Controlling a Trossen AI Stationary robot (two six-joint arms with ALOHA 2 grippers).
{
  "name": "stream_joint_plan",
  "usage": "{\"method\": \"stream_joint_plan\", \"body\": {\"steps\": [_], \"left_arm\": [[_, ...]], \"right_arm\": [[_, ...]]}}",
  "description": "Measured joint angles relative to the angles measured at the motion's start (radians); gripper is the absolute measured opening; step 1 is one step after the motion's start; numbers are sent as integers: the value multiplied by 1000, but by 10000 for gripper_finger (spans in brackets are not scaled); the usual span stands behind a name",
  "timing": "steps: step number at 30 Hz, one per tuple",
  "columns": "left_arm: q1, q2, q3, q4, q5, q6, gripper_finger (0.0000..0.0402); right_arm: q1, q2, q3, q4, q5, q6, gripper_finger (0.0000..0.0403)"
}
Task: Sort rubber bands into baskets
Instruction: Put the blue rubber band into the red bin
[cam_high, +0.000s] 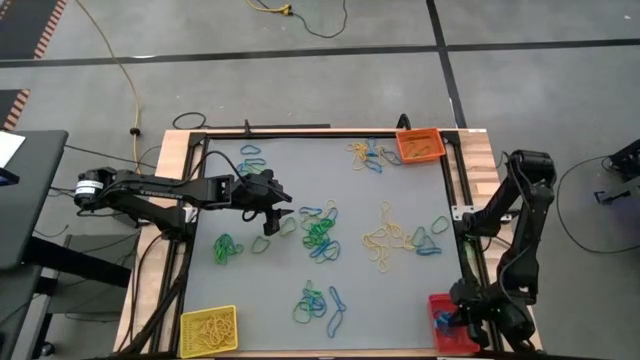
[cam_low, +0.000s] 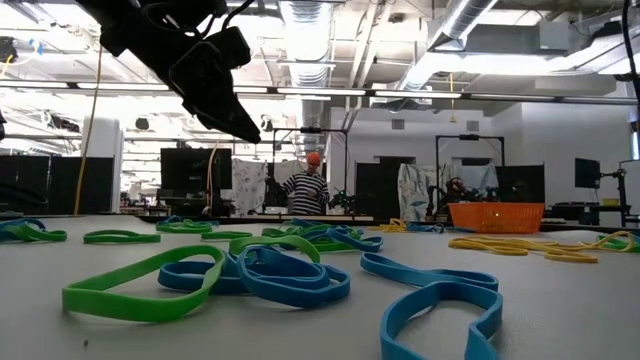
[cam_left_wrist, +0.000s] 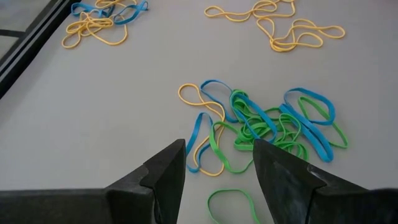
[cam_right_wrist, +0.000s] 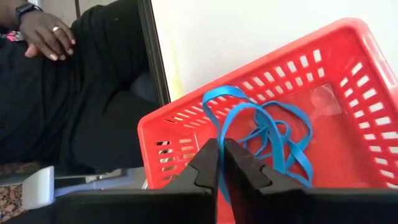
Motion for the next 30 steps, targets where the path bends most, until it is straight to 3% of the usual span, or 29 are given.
{"method": "stream_joint_plan", "body": {"steps": [10, 23, 30], "left_arm": [[0, 0, 0, 0, 0, 0, 178], [0, 0, 0, 0, 0, 0, 178], [0, 0, 0, 0, 0, 0, 178]], "right_arm": [[6, 0, 0, 11, 51, -31, 91], [5, -5, 0, 9, 63, -45, 192], [0, -58, -1, 0, 135, -144, 202]]}}
